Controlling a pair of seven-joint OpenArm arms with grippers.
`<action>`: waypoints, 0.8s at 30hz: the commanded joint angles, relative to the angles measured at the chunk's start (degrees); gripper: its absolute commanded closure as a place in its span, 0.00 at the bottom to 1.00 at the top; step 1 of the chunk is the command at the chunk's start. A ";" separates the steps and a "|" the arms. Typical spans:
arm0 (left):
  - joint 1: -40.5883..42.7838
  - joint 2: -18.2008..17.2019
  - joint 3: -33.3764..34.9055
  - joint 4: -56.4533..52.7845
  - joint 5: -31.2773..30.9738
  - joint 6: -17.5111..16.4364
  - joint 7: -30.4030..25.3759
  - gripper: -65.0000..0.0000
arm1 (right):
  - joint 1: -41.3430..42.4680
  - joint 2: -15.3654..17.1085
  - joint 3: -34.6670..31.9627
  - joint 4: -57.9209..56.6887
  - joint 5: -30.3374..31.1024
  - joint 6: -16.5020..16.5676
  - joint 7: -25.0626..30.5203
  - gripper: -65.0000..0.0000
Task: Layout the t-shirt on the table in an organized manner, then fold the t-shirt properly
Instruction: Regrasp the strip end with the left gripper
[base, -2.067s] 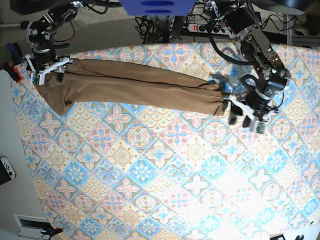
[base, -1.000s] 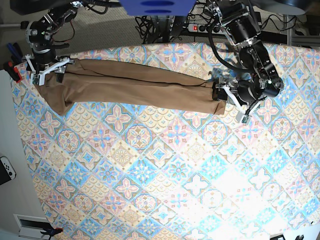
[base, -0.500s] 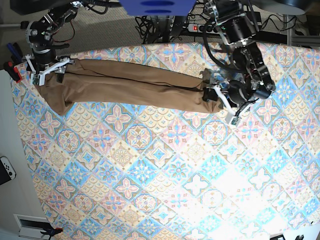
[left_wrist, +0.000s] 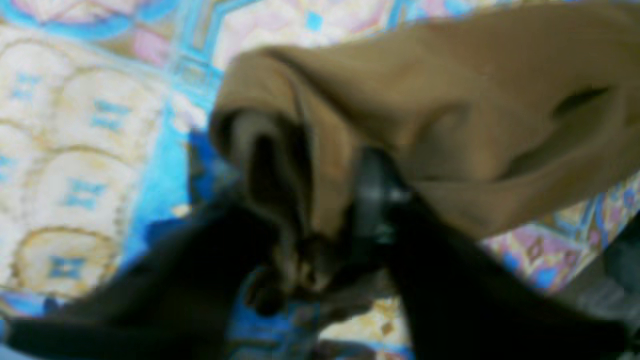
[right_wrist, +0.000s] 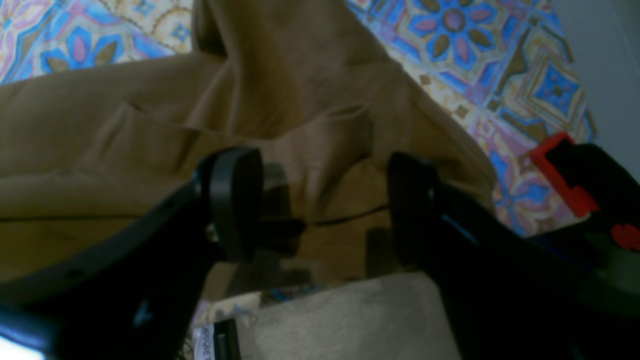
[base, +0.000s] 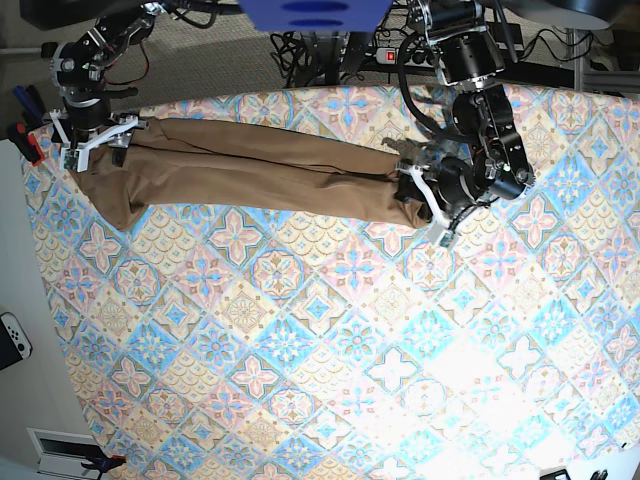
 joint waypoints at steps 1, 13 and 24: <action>-0.04 -0.31 0.15 0.15 0.91 -0.06 2.16 0.94 | 0.10 0.64 0.02 1.21 0.97 0.10 1.25 0.42; -5.23 -3.21 -7.50 0.41 0.74 -0.06 2.68 1.00 | 0.01 0.64 0.02 1.47 0.97 0.10 1.07 0.42; -10.33 -12.35 -8.99 0.23 0.83 -0.06 2.51 1.00 | -0.07 0.64 -4.29 2.09 0.97 0.10 1.07 0.42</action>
